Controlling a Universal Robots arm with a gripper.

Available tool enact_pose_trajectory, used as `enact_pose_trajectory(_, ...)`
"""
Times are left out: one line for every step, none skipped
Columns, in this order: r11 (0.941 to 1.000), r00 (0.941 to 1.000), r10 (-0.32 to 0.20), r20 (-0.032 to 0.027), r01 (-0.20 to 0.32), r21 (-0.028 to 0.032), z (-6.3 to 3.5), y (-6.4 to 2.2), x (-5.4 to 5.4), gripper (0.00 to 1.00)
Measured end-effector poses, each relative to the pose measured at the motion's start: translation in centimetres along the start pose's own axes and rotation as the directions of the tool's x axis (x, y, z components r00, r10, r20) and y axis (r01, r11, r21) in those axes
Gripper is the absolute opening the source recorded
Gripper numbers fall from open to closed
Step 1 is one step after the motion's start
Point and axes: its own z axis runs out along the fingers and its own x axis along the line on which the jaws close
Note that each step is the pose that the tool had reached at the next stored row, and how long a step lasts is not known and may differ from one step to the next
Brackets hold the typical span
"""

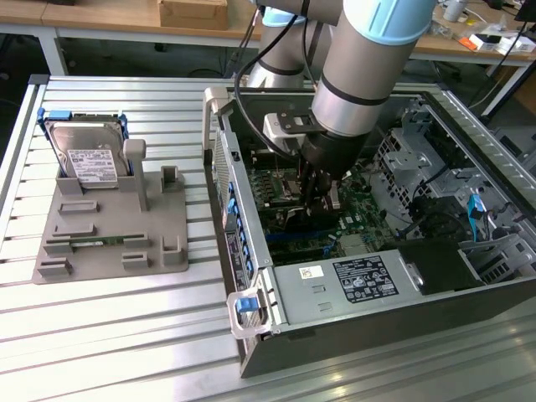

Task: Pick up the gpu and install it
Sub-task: 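Insert the gpu into the slot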

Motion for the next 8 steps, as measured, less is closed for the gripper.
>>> enact_pose_trajectory(1.0,1.0,0.0,0.0001,0.0,0.0001,0.03,0.0,0.0,0.26)
enact_pose_trajectory(1.0,1.0,0.0,-0.0004,0.0,0.0,0.08,0.0,0.0,0.26)
enact_pose_trajectory(1.0,1.0,0.0,-0.001,0.0,0.0,0.1,0.0,0.0,0.26)
enact_pose_trajectory(1.0,1.0,0.0,-0.0014,0.0,0.0001,0.12,0.0,0.0,0.26)
enact_pose_trajectory(1.0,1.0,0.0,-0.0013,0.0,0.0001,0.12,0.0,0.0,0.26)
enact_pose_trajectory(1.0,1.0,0.0,-0.0013,0.0,0.0001,0.13,0.0,0.0,0.26)
enact_pose_trajectory(1.0,1.0,0.0,-0.0021,0.0,0.0002,0.14,0.0,0.0,0.26)
enact_pose_trajectory(1.0,1.0,0.0,-0.0058,0.0,0.0005,0.16,-0.01,-0.01,0.26)
